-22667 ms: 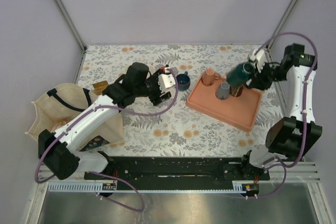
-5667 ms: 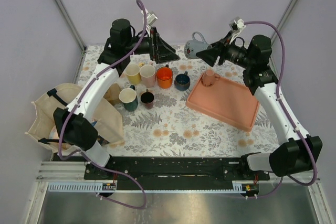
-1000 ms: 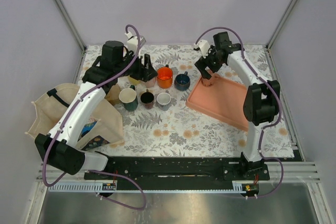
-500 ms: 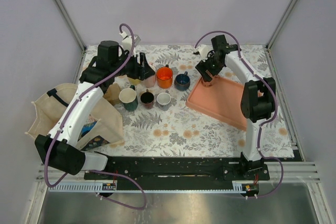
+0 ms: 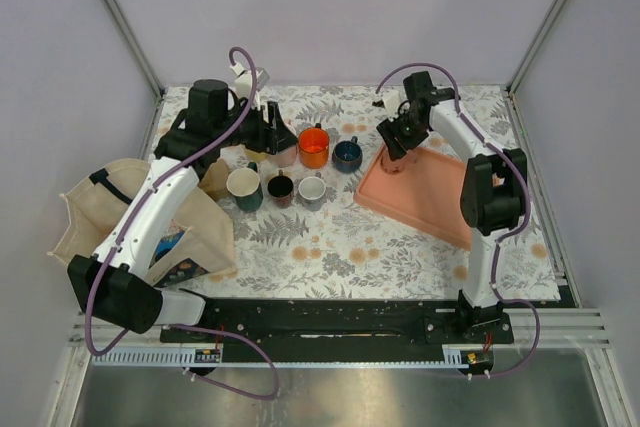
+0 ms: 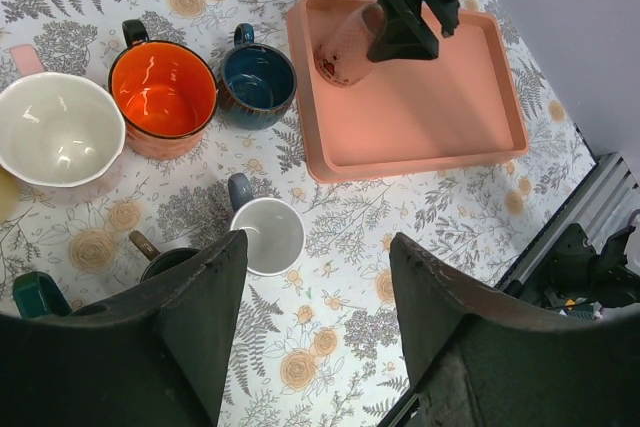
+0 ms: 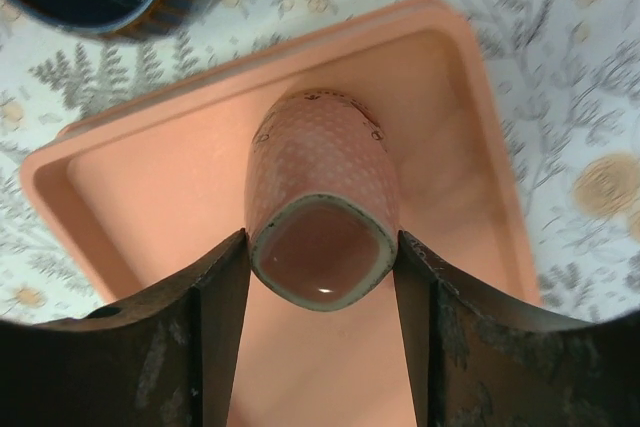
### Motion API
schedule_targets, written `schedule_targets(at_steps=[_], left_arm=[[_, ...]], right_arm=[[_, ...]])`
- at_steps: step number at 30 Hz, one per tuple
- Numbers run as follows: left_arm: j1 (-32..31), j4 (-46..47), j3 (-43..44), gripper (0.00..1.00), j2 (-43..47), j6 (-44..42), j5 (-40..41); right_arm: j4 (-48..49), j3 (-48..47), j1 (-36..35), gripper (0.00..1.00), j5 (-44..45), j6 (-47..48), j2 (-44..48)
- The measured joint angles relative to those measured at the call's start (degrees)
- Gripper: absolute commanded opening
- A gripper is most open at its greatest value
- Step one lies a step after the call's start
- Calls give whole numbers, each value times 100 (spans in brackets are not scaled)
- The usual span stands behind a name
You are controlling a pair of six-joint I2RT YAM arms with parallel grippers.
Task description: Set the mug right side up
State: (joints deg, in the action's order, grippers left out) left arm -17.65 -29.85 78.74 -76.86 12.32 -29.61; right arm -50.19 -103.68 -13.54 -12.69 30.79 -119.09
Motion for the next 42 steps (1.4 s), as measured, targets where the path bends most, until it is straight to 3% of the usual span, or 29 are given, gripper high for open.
schedule_targets(at_steps=[5,12,21,25,32,38,42], left_arm=[[0,4,-48,59,-7,22,7],[0,4,-46,56,-28,31,26],[-391,-52,-33,60,-269,-553,286],[-855,225,-243,65,-236,-1440,352],[-1665,1593,-2341,68,837,-4129,476],[-1937,3615,-3515,70,944,-6116,780],[-1915,4811,-3781,70,658,-7206,717]], right_arm=[[-129,640,9,20,-138,-522,496],[-542,1209,66,0,-553,-1145,1027],[-944,1141,455,0,-1189,-1506,1080],[-977,1123,745,0,-1624,-1707,1104],[-1001,1132,964,0,-3117,-2181,1121],[-621,1513,962,0,-4540,-3084,1250],[-168,1812,962,0,-5156,-3775,1266]])
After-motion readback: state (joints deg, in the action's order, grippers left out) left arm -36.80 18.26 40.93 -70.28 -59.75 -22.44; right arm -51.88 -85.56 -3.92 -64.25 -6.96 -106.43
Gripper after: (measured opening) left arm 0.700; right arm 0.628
